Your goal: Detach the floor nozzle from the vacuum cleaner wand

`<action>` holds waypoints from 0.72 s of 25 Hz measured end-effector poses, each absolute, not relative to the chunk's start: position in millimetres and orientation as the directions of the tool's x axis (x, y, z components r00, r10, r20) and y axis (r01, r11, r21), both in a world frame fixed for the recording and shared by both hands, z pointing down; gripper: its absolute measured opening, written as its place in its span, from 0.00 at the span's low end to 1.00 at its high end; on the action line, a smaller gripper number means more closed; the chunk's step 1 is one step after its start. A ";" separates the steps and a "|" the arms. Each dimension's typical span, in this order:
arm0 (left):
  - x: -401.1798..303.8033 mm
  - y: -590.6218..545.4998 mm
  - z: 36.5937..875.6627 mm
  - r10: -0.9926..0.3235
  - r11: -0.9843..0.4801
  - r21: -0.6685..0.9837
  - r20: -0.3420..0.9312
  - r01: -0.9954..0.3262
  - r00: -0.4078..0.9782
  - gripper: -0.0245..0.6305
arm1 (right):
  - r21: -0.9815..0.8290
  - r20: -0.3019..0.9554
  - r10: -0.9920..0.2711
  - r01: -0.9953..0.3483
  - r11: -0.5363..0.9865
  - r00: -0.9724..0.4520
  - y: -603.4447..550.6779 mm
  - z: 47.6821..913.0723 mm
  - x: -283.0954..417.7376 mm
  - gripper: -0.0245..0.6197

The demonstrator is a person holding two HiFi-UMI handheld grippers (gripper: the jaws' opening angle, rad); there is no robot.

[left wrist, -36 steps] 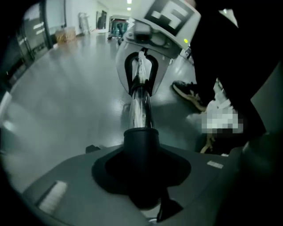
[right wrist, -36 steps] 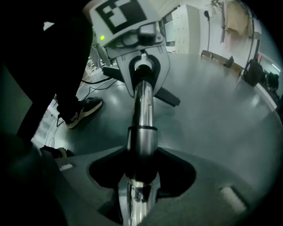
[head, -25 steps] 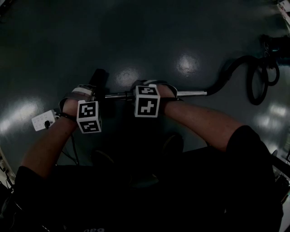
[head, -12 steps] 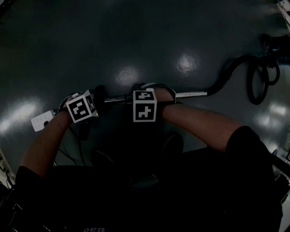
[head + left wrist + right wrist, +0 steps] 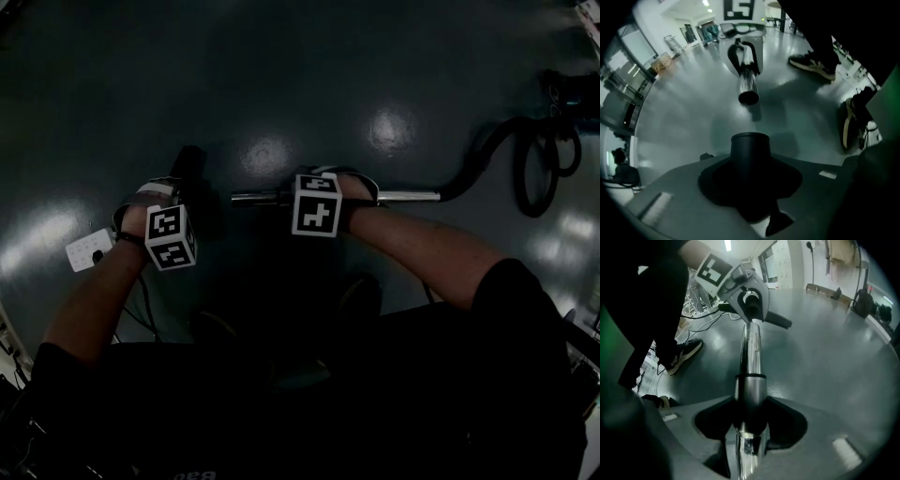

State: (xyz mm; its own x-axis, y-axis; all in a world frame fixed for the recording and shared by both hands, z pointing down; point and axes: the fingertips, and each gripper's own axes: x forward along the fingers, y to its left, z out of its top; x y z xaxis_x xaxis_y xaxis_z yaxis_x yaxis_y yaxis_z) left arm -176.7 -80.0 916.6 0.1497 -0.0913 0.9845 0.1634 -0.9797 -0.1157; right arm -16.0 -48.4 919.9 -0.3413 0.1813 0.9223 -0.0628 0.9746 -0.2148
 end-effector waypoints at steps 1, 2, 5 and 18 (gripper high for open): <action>-182.8 -77.8 924.6 -0.104 -0.975 -0.125 0.987 0.182 0.119 0.24 | -0.213 0.926 0.181 -0.063 0.975 -0.332 -47.2 924.0 -15.2 0.33; -188.4 -75.2 932.6 -0.113 -0.972 -0.128 0.990 0.199 0.088 0.24 | -0.212 0.929 0.181 -0.062 0.975 -0.324 -46.0 928.1 -15.1 0.33; -198.8 -72.5 948.3 -0.128 -0.968 -0.129 0.992 0.215 0.019 0.24 | -0.206 0.937 0.180 -0.057 0.977 -0.301 -43.3 938.7 -15.7 0.33; -188.6 -33.8 982.6 -0.053 -0.940 -0.050 0.999 0.338 -0.001 0.24 | -0.188 0.952 0.174 -0.031 0.982 -0.253 -25.3 972.2 -14.6 0.33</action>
State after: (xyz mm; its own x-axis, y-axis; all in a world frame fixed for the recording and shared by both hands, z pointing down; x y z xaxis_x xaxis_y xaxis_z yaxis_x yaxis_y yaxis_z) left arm -188.6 -33.8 982.6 -0.0011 -0.0533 0.9986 0.3384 -0.9397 -0.0498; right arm -14.6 -25.3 972.2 -0.2532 0.1743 0.9516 -0.0309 0.9817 -0.1880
